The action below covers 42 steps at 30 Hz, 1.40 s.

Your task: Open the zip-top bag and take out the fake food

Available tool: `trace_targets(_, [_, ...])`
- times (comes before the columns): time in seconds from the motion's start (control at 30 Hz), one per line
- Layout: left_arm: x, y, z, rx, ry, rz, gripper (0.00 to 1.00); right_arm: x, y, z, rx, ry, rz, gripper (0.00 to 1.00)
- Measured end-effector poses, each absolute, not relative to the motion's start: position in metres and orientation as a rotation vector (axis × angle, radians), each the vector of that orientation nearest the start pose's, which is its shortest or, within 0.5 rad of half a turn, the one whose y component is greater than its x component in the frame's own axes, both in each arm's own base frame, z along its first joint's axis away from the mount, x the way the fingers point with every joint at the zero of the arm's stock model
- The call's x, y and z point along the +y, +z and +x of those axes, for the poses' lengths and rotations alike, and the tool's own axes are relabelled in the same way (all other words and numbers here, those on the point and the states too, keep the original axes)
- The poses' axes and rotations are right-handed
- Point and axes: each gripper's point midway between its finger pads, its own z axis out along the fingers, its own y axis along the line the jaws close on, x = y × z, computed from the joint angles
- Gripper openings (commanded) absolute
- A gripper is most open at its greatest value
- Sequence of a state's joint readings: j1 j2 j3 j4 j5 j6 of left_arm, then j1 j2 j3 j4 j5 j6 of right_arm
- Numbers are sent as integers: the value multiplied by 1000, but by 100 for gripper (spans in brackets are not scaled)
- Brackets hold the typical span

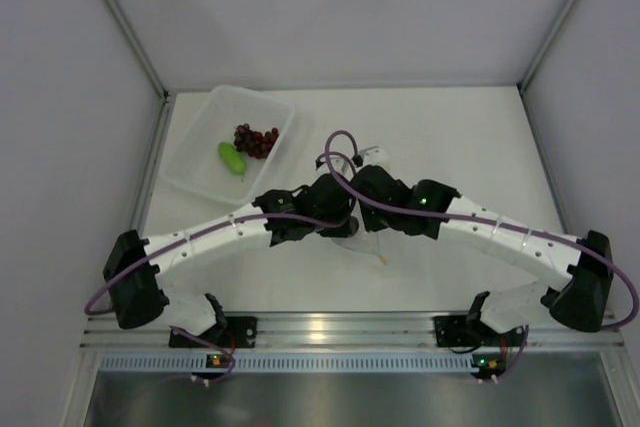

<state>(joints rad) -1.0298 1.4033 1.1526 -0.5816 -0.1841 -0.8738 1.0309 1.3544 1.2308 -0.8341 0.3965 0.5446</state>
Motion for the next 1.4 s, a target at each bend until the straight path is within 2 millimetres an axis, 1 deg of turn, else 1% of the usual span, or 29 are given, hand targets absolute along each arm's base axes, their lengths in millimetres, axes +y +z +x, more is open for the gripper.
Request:
trace_targets(0.03, [-327,165,196,2487,-641,111,15,252,181,208,2391,205,-421,0])
trace_targets(0.13, [-334,157,200,2488,-595,125,23,243,176,207,2377,230,-360,0])
trace_targets(0.27, [-343,141,208,2506,-520,138,23,232,168,208,2361,281,-255,0])
trace_targets(0.33, [-349,133,215,2514,-488,138,24,232,165,208,2351,316,-216,0])
trace_targets(0.37, [-352,130,220,2515,-473,134,26,232,163,207,2349,333,-199,0])
trace_targets(0.4, [-356,128,223,2515,-466,133,28,233,160,207,2347,349,-184,0])
trace_targets(0.5, [-362,119,229,2525,-442,137,29,232,145,204,2357,366,-149,0])
trace_targets(0.57, [-367,118,233,2523,-437,147,30,226,134,201,2374,367,-135,0])
trace_targets(0.63, [-373,117,235,2520,-436,159,30,220,128,201,2382,372,-114,0])
trace_targets(0.9, [-394,112,247,2510,-443,174,30,191,133,215,2354,365,-32,0])
trace_targets(0.97, [-399,109,249,2510,-444,179,34,183,131,217,2357,352,-21,0])
trace_targets(1.1, [-408,101,255,2512,-435,195,38,171,123,219,2375,335,-12,0])
trace_targets(1.17, [-412,98,257,2511,-430,206,41,167,120,219,2382,334,-10,0])
trace_targets(1.3, [-418,94,263,2504,-419,228,41,164,115,215,2395,350,-16,0])
trace_targets(1.4, [-422,90,267,2498,-406,242,43,162,111,214,2410,358,-14,0])
